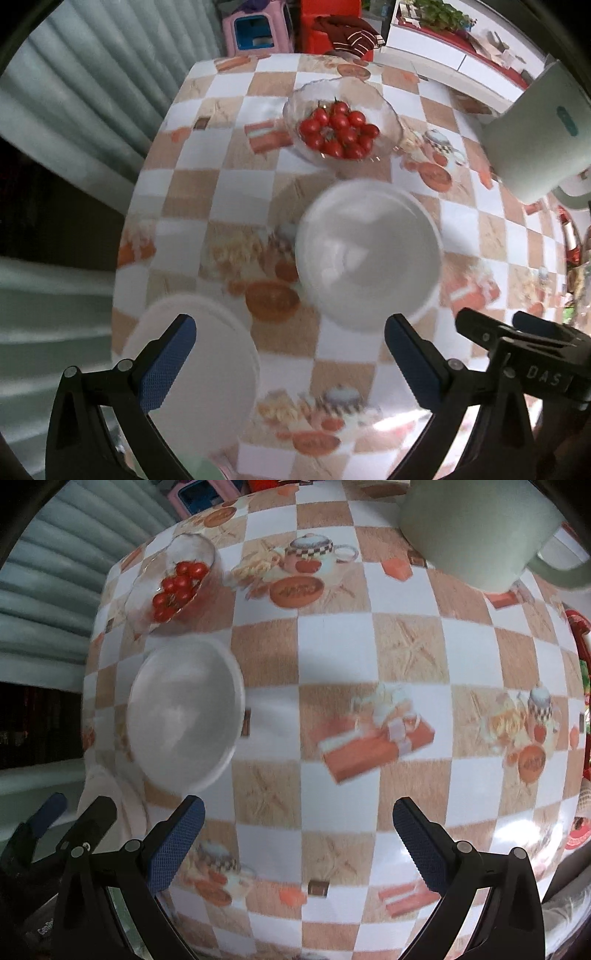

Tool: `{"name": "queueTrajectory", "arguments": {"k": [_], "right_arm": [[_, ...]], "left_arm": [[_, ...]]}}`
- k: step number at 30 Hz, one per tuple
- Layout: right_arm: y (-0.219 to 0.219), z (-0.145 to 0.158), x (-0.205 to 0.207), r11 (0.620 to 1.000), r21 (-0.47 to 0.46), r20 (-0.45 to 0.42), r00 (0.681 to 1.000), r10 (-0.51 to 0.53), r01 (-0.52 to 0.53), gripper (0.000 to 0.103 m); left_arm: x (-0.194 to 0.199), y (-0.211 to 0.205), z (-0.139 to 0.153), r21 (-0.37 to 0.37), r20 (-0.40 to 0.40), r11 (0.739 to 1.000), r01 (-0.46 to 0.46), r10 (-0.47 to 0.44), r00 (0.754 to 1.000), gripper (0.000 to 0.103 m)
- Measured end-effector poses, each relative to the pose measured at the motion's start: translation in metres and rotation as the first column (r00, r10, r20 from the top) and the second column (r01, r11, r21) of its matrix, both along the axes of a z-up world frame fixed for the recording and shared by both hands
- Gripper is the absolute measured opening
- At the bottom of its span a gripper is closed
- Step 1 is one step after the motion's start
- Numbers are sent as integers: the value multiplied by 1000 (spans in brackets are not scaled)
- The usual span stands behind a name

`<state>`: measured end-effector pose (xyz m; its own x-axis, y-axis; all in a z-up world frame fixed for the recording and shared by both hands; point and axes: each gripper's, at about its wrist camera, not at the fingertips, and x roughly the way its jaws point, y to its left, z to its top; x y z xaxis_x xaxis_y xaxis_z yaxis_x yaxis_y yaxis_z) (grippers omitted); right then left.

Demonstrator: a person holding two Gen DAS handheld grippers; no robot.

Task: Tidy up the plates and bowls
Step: 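Move both grippers to the white plate beside the tomato bowl, then close both grippers on the second white plate rim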

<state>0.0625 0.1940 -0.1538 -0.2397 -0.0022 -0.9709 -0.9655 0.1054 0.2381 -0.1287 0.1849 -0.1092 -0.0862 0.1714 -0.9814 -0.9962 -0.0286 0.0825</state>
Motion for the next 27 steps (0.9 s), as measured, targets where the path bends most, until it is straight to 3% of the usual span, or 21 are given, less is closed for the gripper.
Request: {"name": "queueTrajectory", "arguments": {"k": [3,9,12,13,15,19,22,27], "right_arm": [[14,-8,3,1000,6,-15,1000,-20,20,103],[30,-20,-4,1000,27,-32,999,-13,14,103],[36,-27,-9,1000,27,-41,999,-6,7,103],[37,-30,-12,1000,29,-39,999,-3,4,99],[39,-34,-15,1000,27,-37,999,5,-4,80],[41,-42,-17,999,30,-29,999,18,-17,78],[42,-46,-22,999,35,-30,999,37,-36,58],[45,-51,-34,997,44,-25,997,67,-66,53]], "left_arm": [[0,17,-9,5,-17,1000,25,-25,1000,99],[2,39,-41,-53,-44,995,88,-91,995,76],[5,45,-57,-84,-49,990,112,-117,992,72],[6,46,-60,-86,-55,989,117,-122,991,72],[7,49,-66,-92,-61,988,122,-128,990,72],[8,56,-78,-102,-71,987,125,-133,989,72],[9,58,-84,-100,-81,987,129,-137,987,72],[9,59,-91,-97,-65,989,107,-114,991,72]]}}
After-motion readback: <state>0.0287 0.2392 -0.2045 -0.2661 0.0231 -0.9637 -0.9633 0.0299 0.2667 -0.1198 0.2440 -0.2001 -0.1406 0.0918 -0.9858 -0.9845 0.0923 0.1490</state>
